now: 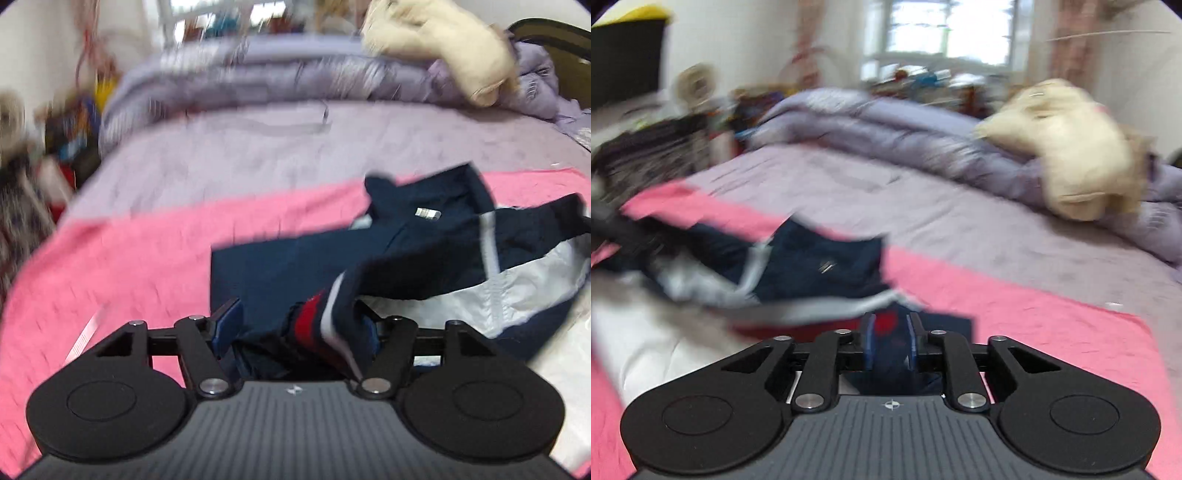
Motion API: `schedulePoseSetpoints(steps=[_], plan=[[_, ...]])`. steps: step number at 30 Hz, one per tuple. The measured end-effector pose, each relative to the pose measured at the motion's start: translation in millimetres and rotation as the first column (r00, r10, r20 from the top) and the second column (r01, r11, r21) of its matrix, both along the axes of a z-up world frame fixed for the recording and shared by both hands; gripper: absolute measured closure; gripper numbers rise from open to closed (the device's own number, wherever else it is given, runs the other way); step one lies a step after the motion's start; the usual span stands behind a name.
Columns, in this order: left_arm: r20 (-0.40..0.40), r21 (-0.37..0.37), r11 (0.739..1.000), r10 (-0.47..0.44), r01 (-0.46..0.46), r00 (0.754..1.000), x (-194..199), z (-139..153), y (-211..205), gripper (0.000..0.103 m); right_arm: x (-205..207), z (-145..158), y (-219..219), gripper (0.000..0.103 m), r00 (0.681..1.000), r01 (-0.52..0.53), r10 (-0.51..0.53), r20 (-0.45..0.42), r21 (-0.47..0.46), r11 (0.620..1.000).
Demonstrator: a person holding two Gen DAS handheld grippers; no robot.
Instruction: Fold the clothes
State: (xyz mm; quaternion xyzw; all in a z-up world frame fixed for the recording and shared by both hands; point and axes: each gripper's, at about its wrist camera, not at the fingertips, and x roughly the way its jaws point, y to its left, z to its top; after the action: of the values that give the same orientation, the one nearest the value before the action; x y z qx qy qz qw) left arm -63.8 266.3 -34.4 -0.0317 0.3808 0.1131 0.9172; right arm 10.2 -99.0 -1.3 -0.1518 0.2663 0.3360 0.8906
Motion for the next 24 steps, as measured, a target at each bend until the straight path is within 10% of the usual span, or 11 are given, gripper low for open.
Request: schedulePoseSetpoints(steps=[3, 12, 17, 20, 24], plan=[[0.043, -0.177, 0.984, -0.005, 0.013, 0.999, -14.5, -1.5, 27.8, 0.018, -0.8, -12.8, -4.4, 0.039, 0.996, -0.077, 0.079, 0.04, -0.064, 0.995], [0.176, -0.568, 0.813, 0.271, -0.127, 0.947, -37.0, 11.6, 112.1, 0.016, 53.8, -55.0, 43.7, 0.023, 0.994, -0.01, 0.01, -0.111, -0.003, 1.0], [0.18, -0.146, 0.986, -0.057, 0.084, 0.982, -40.9, 19.6, 70.7, 0.016, 65.4, -82.5, 47.8, 0.031, 0.977, 0.051, -0.043, -0.209, 0.031, 0.998], [0.097, 0.095, 0.962, -0.265, 0.256, 0.959, -28.8, -1.9, 29.2, 0.016, 63.5, -82.2, 38.0, 0.049, 0.965, 0.103, -0.078, -0.249, 0.091, 0.99], [0.001, 0.087, 0.965, -0.247, 0.246, 0.969, 0.2, -30.3, 9.2, 0.044, 55.0, -66.5, 26.2, 0.075, 0.959, 0.169, -0.129, -0.252, 0.143, 0.975]])
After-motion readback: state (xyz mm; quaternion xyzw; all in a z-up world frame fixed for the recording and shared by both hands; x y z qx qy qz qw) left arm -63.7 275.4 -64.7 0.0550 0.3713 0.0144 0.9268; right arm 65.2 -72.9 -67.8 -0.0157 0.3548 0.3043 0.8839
